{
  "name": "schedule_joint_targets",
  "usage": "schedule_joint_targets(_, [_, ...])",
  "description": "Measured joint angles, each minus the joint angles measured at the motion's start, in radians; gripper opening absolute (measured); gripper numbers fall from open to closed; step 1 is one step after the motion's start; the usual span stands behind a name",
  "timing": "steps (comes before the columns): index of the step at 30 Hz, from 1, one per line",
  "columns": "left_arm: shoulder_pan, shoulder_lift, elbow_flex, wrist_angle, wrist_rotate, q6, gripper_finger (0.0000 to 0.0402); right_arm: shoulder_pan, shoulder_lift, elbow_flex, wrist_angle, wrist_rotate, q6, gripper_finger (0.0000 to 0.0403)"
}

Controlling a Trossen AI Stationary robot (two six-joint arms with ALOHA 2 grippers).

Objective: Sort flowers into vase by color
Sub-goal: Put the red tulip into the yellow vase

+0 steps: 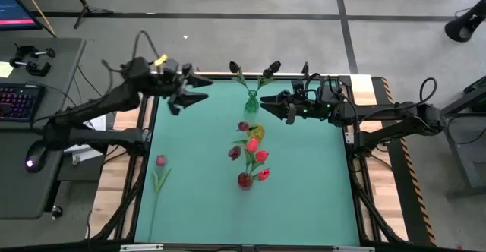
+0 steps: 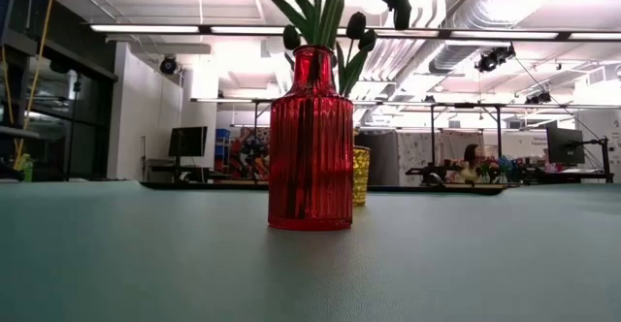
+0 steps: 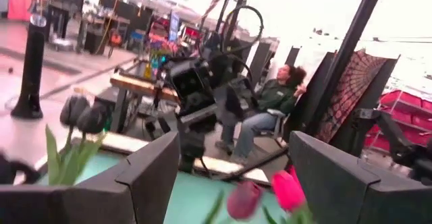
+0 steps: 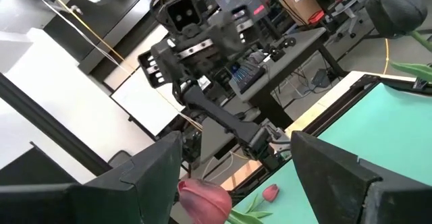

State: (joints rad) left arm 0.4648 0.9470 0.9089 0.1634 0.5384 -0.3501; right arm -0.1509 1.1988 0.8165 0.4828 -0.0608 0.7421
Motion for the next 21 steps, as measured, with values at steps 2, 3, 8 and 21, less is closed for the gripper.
schedule_joint_targets(2, [-0.007, -0.064, 0.0, -0.107, -0.006, -0.006, 0.0266, 0.0, 0.0, 0.0, 0.0, 0.0, -0.008, 0.0265])
schedule_joint_targets(3, [-0.014, -0.099, 0.0, -0.17, -0.02, -0.013, 0.0266, 0.0, 0.0, 0.0, 0.0, 0.0, -0.01, 0.0265])
schedule_joint_targets(8, [-0.075, -0.235, 0.0, -0.583, -0.152, -0.148, 0.0266, 0.0, 0.0, 0.0, -0.025, 0.0, -0.01, 0.0265])
schedule_joint_targets(21, [-0.475, -0.18, -0.117, -1.44, -0.383, -0.875, 0.0266, 0.0, 0.0, 0.001, -0.187, 0.0, -0.01, 0.0265])
